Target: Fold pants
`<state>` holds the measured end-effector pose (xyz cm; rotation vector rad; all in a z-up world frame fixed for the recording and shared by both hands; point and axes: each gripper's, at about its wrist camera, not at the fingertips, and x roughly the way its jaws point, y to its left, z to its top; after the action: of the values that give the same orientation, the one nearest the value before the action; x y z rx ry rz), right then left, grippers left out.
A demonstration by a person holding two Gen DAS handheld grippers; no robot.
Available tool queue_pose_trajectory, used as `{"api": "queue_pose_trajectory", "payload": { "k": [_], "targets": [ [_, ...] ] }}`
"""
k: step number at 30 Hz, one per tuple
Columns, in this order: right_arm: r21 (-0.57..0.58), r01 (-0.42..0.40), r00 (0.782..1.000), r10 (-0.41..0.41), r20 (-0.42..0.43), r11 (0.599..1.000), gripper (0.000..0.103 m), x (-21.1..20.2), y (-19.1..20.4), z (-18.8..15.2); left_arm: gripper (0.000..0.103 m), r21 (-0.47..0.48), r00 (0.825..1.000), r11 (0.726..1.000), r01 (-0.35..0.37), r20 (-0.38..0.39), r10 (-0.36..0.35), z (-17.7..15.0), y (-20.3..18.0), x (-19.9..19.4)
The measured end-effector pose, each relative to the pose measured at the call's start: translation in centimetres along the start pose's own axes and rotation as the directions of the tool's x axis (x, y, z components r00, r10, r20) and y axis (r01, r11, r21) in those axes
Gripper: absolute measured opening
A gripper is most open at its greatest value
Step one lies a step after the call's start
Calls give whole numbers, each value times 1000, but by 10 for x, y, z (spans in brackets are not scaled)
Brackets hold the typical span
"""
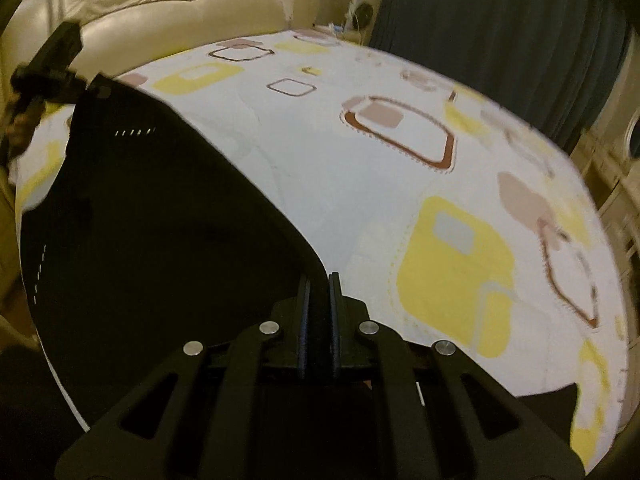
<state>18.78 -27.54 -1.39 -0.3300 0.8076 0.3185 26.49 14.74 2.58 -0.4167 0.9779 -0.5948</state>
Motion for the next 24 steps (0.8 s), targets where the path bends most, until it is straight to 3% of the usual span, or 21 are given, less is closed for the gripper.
{"api": "queue_pose_trajectory", "payload": {
  "k": [5,10,18,24],
  "targets": [
    [-61,49,997,-45,59,997,8,-28,34,-21,8,-14,999,999,31,23,-31,-29,-6,-22],
    [-144,70,996,-60,72,987,8,-43,70,-52,8,-39,999,999,31,27,-30,-78,-2,-44],
    [-249,70,998,-69,14,966,8,-53,111,-102,8,-176,998,983,54,36,-49,-146,32,-54],
    [-254,41,997,-56,-55,966,8,-47,125,-127,9,-200,1000,980,15,-9,-17,-172,39,-45]
  ]
}}
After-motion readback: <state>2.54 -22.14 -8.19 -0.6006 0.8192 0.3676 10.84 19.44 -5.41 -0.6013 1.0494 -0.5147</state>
